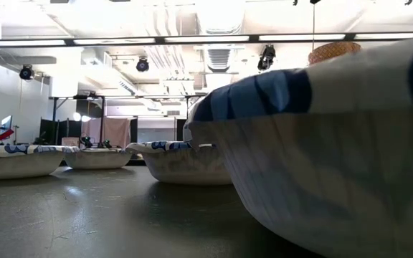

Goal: Place and stack bowls onto a shelf
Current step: Stack the blue bowl on top of the light blue bowl on the shelf

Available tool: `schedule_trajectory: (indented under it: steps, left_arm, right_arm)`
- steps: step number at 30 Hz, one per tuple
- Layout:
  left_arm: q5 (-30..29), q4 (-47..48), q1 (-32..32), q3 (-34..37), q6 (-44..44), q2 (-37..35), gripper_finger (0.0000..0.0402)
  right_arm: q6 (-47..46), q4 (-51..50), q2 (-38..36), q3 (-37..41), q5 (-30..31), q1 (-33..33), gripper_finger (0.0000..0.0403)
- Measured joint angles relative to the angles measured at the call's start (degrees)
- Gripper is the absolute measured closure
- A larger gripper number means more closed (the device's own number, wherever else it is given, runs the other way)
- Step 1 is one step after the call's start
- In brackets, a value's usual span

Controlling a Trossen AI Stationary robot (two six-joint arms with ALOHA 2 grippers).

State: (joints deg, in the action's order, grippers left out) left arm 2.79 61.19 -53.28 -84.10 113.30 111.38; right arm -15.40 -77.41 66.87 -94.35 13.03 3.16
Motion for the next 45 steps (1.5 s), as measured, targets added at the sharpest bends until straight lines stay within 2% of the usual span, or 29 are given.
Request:
schedule_trajectory:
  steps: [5, 12, 17, 21, 24, 30, 36, 41, 45]
  left_arm:
    - [1.22, 2.42, 0.0, -0.67, -2.77, 1.65, 0.0292]
    - [1.38, 2.18, 0.13, 0.26, -6.41, 1.51, 0.039]
    - [1.79, 1.83, 0.44, 0.31, -10.88, 1.07, 0.0395]
    - [0.7, 1.36, 1.61, -2.38, -17.14, 0.03, 0.0397]
    - [-1.59, 1.96, 2.65, -5.45, -22.86, -1.06, 0.0398]
    - [-7.62, 2.19, 5.07, -12.61, -35.89, -3.08, 0.0399]
    - [-19.46, 1.55, 10.89, -18.88, -48.9, -3.22, 0.04]
    - [-20.74, -2.19, 18.11, -20.11, -63.77, -3.2, 0.04]
    - [-19.31, -8.37, 23.36, -20.37, -82.56, -3.2, 0.0401]
  right_arm:
    - [-0.3, 0.09, 0.0, 0.0, 0.01, 0.0, 0.0291]
    - [-1.09, 0.11, 0.04, 0.0, 0.01, 0.0, 0.0292]
    - [-0.4, 0.11, 0.04, 0.0, 0.01, 0.0, 0.0293]
    - [2.34, 0.09, 0.07, 0.0, -1.4, -0.02, 0.0296]
    - [5.01, 0.09, 0.07, 0.0, -5.16, 0.0, 0.0296]
    - [4.96, -0.05, 0.09, 0.09, -7.69, -0.02, 0.0298]
    - [5.53, 0.7, 0.09, 1.07, -11.34, 2.08, 0.0301]
    - [8.62, 2.33, 0.18, 2.93, -12.02, 6.37, 0.0301]
    - [10.62, 3.43, 0.54, 3.43, -12.02, 9.65, 0.0302]
